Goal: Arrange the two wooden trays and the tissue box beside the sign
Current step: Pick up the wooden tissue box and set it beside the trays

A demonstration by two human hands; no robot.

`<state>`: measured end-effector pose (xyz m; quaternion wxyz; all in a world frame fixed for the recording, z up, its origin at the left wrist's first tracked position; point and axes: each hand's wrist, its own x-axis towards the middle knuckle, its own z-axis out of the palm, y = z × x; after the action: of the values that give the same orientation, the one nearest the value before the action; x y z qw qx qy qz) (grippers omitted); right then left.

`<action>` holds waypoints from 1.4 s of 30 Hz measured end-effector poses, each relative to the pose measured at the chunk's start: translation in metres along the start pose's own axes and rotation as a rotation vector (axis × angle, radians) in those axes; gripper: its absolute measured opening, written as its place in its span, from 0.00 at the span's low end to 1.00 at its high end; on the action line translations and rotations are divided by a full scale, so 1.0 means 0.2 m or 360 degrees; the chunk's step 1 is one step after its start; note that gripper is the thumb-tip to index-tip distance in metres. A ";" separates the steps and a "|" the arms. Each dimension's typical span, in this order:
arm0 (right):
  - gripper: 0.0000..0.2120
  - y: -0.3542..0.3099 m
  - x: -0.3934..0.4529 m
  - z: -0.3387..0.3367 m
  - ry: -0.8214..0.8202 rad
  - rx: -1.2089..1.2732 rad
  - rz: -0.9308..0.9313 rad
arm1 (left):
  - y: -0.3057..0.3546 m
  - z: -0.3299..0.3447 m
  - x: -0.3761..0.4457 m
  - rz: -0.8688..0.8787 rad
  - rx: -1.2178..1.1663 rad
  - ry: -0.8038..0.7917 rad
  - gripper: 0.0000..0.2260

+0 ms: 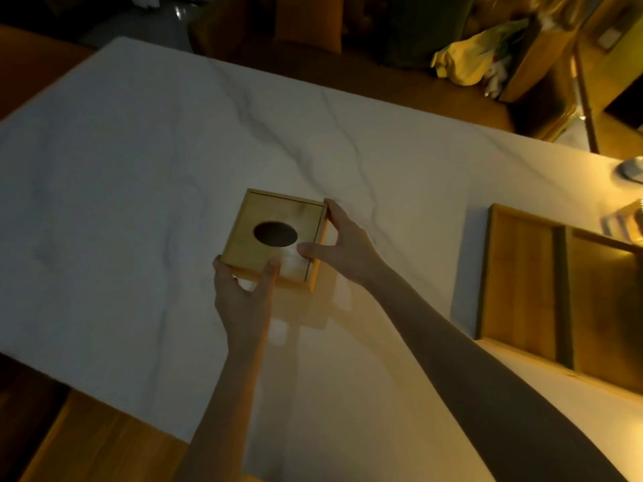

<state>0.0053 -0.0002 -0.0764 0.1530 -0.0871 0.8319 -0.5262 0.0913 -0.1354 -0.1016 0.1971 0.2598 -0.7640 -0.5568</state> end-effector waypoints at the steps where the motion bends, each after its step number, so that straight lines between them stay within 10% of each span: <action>1: 0.41 0.00 -0.03 -0.05 0.0048 0.0014 -0.0022 | 0.03 0.02 -0.02 0.0031 0.0026 -0.0040 0.24; 11: 0.27 0.14 -0.46 -0.53 0.0504 0.0051 -0.0023 | 0.32 0.29 -0.33 0.0217 0.0130 -0.0542 0.31; 22: 0.41 0.33 -1.03 -0.81 0.0933 0.0099 0.0335 | 0.44 0.52 -0.76 0.0358 0.0151 -0.0983 0.32; 42: 0.38 0.73 -1.69 -0.94 0.0946 0.0338 0.0789 | 0.29 0.57 -1.46 0.0181 0.0248 -0.1628 0.41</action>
<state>0.2599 0.3255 -0.0775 0.0362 0.2887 0.7766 -0.5587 0.2434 0.1437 -0.0836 -0.1915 -0.0736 -0.8146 -0.5426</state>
